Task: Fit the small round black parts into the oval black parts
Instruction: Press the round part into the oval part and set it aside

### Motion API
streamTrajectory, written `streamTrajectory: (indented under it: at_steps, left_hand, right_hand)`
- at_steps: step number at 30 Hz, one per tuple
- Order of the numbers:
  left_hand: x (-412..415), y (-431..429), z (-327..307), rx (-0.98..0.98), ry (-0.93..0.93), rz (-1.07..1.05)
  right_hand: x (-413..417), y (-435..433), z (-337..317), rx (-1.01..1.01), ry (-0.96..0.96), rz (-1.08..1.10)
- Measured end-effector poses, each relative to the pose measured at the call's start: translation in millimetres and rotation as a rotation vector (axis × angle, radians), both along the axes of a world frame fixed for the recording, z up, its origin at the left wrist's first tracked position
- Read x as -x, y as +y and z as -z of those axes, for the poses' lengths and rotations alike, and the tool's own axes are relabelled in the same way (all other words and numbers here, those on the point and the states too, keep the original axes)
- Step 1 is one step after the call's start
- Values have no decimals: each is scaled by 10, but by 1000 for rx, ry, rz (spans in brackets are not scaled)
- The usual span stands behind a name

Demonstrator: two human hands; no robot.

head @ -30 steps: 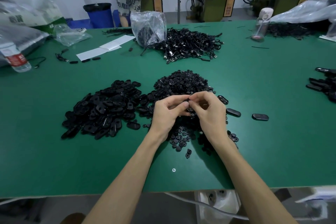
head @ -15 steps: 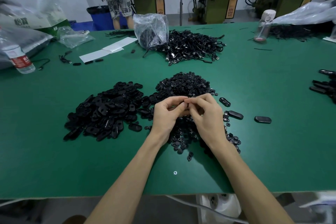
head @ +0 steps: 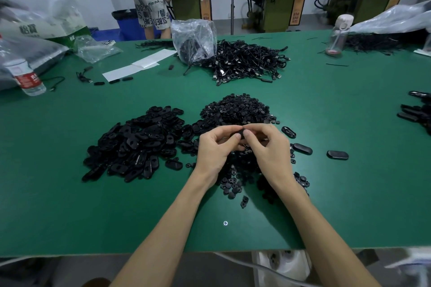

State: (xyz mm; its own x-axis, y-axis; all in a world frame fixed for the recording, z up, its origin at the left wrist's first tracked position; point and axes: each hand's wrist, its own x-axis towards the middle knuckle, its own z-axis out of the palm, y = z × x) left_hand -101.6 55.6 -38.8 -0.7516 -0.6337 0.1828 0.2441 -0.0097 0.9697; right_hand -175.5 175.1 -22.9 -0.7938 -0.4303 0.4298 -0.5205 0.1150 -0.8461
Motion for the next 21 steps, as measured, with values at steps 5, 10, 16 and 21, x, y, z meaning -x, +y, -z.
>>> streamTrajectory:
  at_steps: [5,10,16,21]
  left_hand:
    - [5,19,2,65,-21,7]
    - [-1,27,9,113,-55,-17]
    - [-21,24,-14,95,-60,-31]
    - [-30,30,-36,76,-46,-16]
  right_hand:
    - [-9,8,-12,-15,-42,15]
    - [-35,10,-9,-23,-32,-2]
    - [-38,15,7,-23,7,-38]
    - [-50,33,2,-1,-3,-52]
